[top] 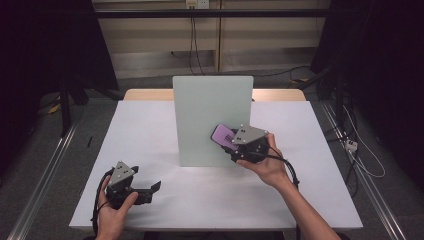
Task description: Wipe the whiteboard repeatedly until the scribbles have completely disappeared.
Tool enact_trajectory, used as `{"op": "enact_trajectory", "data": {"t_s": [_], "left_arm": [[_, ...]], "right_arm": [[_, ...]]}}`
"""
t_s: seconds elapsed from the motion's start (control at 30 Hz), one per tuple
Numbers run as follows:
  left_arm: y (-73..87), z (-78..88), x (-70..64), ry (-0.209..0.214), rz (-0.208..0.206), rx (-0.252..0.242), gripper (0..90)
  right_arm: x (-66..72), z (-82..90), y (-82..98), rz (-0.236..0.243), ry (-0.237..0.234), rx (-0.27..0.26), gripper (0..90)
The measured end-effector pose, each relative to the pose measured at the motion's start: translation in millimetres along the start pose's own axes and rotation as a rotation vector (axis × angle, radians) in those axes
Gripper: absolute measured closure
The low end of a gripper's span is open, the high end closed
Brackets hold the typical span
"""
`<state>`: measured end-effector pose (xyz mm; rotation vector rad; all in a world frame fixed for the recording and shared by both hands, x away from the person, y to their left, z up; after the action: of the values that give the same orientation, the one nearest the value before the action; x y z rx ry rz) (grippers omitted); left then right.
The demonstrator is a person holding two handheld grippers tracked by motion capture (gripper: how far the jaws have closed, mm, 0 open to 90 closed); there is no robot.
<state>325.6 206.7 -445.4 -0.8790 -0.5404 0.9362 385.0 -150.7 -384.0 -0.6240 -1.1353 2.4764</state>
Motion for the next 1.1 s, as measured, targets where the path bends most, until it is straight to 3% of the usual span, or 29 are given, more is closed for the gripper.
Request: {"op": "enact_trajectory", "data": {"t_s": [0.53, 0.63, 1.1], "left_arm": [[-0.4, 0.2, -0.5, 0.004, -0.003, -0.002, 5.2], [-0.2, 0.2, -0.6, 0.004, 0.003, -0.007, 5.2], [-0.3, -0.3, -1.6, 0.005, 0.000, -0.005, 5.2]], "right_arm": [[-29.2, 28.3, -25.0, -0.004, 0.107, -0.050, 41.7], [-27.3, 26.5, -23.3, 0.007, 0.119, -0.054, 41.7], [-0.3, 3.3, 1.5, 0.032, 0.047, 0.004, 41.7]]}}
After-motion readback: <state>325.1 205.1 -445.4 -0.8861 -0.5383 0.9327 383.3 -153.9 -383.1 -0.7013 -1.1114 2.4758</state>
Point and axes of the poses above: each handheld gripper's, and its own axes: z roughly backward along the jaws, y roughly out of its underside, x roughly to its left, the point moved 2 cm from there along -z, roughly forward along the jaws, and after that the axes turned 10 degrees about -y, right-handed, at the moved point
